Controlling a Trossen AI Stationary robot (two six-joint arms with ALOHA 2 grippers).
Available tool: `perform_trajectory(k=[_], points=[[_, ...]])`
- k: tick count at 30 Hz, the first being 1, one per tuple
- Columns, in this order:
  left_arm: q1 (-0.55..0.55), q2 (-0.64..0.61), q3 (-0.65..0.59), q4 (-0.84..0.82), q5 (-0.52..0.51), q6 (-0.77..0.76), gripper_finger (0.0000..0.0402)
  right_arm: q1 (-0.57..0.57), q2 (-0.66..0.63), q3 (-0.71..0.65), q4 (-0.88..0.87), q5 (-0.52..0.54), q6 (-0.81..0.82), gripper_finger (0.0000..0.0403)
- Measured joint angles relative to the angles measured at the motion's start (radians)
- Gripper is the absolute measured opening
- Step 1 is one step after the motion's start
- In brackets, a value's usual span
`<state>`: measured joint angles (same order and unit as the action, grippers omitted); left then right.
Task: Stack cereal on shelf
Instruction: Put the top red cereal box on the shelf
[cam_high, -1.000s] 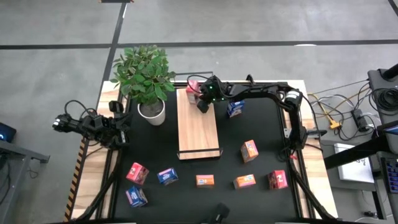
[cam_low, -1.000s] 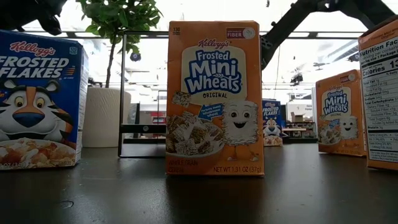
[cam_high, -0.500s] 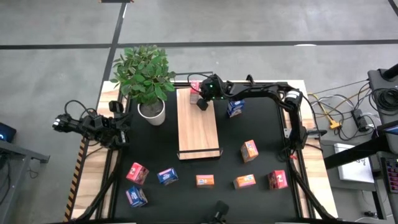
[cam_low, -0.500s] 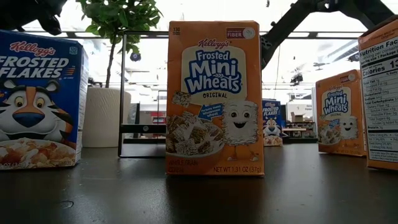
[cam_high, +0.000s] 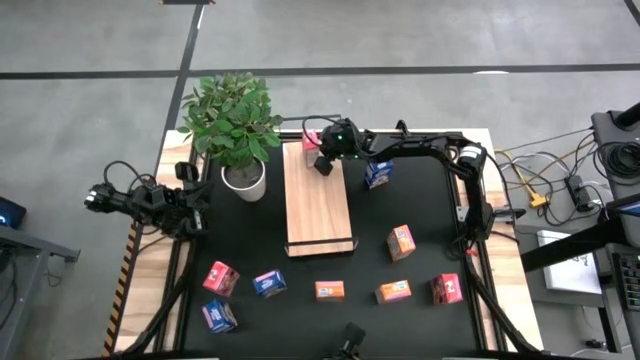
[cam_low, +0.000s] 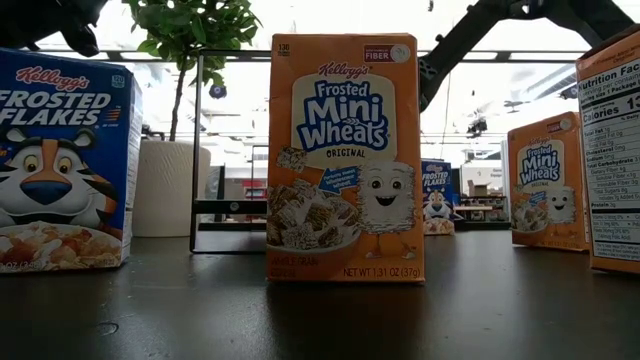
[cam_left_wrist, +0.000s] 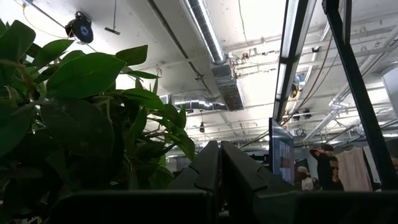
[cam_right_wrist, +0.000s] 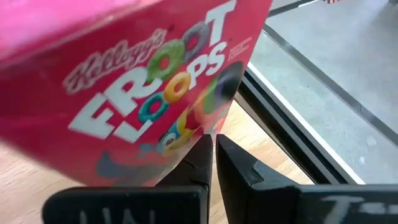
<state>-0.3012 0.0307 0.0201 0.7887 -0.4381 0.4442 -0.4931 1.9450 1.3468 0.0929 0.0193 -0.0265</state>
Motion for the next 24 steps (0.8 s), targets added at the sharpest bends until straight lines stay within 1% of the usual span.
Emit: perform_trajectory(k=[5, 24], points=[[0.0, 0.0, 0.0, 0.0, 0.0, 0.0, 0.0, 0.009, 0.0, 0.0, -0.005, -0.06, 0.02, 0.0012], [0.0, 0.0, 0.0, 0.004, 0.0, 0.0, 0.0, 0.016, 0.0, 0.002, 0.04, -0.061, 0.004, 0.0012]])
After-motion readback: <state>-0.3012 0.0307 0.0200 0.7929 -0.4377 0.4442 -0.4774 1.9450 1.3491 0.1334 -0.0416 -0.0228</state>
